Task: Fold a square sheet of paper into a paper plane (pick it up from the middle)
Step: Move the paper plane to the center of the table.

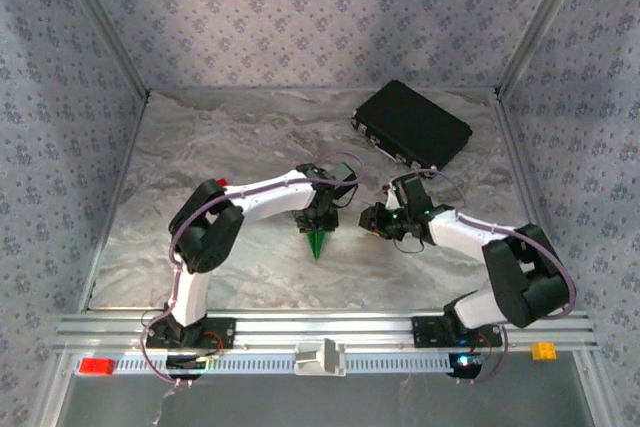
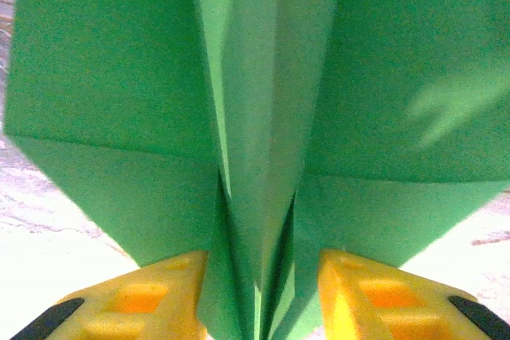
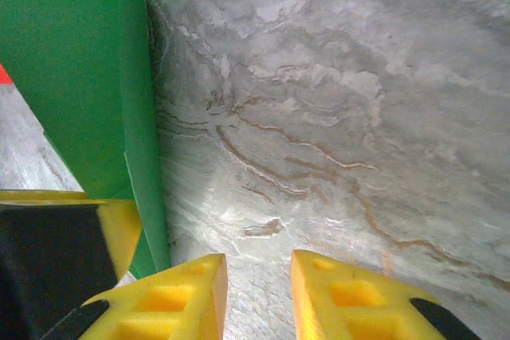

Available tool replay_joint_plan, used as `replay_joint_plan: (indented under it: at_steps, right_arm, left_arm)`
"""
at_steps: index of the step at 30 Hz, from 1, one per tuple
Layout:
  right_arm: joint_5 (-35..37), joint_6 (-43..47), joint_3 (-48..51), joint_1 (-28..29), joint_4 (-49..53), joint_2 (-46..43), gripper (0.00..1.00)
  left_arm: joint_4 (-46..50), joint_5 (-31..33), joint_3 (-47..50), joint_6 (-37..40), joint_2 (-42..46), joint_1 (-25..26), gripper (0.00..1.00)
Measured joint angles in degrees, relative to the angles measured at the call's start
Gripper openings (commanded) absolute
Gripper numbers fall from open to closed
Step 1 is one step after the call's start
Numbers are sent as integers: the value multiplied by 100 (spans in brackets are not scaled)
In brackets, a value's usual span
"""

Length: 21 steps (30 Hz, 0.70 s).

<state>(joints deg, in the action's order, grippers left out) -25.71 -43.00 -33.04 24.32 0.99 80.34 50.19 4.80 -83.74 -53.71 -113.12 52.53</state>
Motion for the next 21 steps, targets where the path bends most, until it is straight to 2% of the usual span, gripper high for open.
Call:
replay_joint_plan:
  at_steps: [7,9,13,16,20,21]
  right_arm:
    - [378,341,-201,-177,555,-675,30]
    - [629,525,-323,-210,796,-1032,37]
    - [1316,984,-546,-225,1143,-1904,50]
    - [2061,1390,-726,-258,1314,-2505,60]
    - [3418,1711,-824,-380,1386,-2870,67]
    - [3788,1764,-807,-417,1370,-2889,69]
  left_arm:
    - [76,192,2,20,715,0,40]
    - [0,431,72,87,1117,0,40]
    - [-363,1113,625,435,2286,-22,59]
    - [-922,1611,1399,831,3388,-160,75]
    - [-1681,2175,2487,1303,4601,-651,99]
    - [-1851,2321,2743,1412,4833,-811,100]
